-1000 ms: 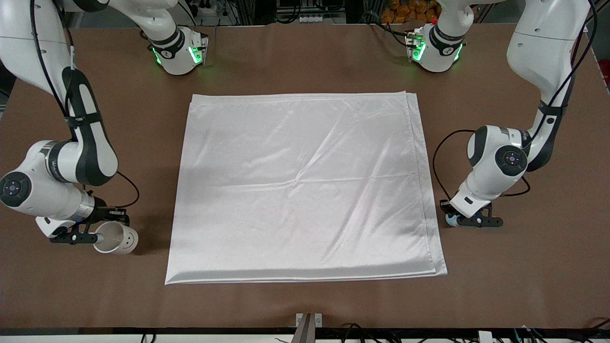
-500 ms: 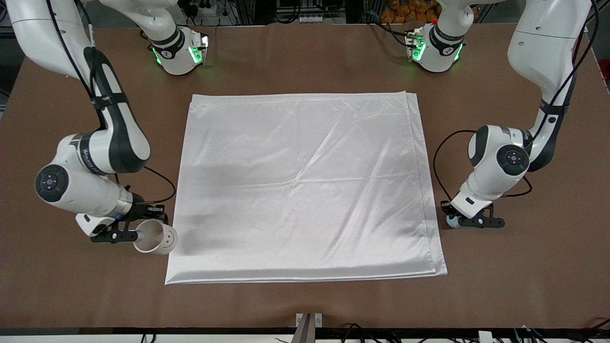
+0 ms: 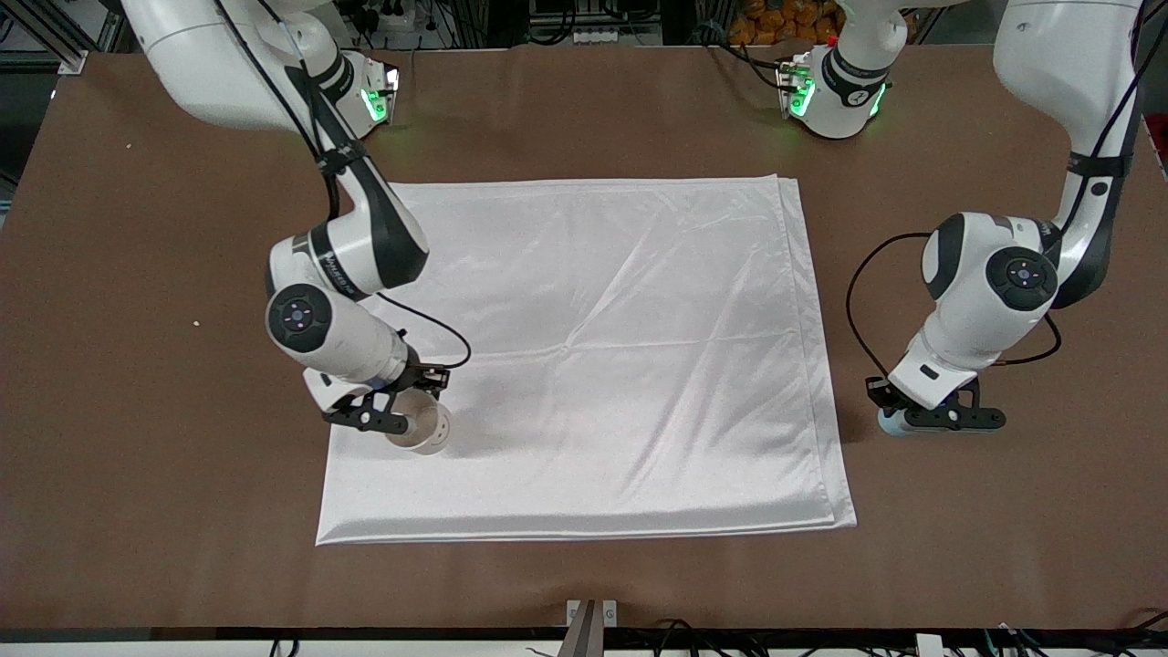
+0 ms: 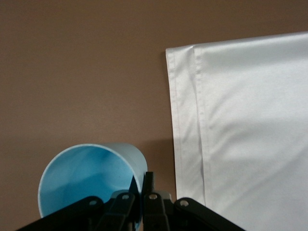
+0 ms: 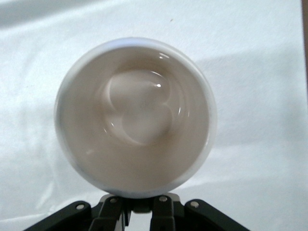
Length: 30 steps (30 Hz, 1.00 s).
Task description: Place blue cup into white mug on cloth
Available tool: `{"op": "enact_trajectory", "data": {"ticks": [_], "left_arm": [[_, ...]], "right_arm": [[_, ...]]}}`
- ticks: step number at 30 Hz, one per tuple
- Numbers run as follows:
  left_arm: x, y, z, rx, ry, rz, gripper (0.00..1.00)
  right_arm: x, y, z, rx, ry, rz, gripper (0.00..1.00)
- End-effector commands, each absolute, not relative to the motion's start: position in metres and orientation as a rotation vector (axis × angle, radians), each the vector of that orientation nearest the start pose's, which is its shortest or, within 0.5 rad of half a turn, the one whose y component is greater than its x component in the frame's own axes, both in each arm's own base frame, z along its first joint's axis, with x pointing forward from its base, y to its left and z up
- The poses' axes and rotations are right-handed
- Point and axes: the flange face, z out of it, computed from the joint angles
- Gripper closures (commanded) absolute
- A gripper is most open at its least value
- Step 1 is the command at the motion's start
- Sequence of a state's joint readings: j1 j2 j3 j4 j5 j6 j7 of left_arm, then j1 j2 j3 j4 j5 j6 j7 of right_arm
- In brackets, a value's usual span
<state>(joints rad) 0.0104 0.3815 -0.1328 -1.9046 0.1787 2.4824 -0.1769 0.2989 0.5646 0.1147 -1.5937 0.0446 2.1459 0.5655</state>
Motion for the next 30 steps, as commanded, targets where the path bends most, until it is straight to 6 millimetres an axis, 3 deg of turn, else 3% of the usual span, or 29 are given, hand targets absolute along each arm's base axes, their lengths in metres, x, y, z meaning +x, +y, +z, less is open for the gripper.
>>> {"op": "enact_trajectory", "data": {"ticks": [1, 11, 20, 25, 30], "left_arm": [[0.63, -0.075, 0.368, -3.04, 0.118, -0.304, 1.0], [0.623, -0.079, 0.451, -3.016, 0.087, -0.171, 1.0], [0.614, -0.094, 0.525, -2.999, 0.088, -0.039, 1.0], [0.613, -0.094, 0.547, -3.045, 0.169, -0.017, 1.0], [0.609, -0.102, 0.554, -3.047, 0.174, -0.032, 1.0]], "right_arm": [[0.621, 0.314, 0.296, -3.049, 0.374, 0.098, 1.0], [0.575, 0.4, 0.278, -3.111, 0.341, 0.023, 1.0], [0.545, 0.438, 0.252, -3.204, 0.272, -0.071, 1.0], [0.538, 0.455, 0.25, -3.159, 0.288, -0.113, 1.0], [0.53, 0.468, 0.247, -3.129, 0.289, -0.122, 1.0]]}}
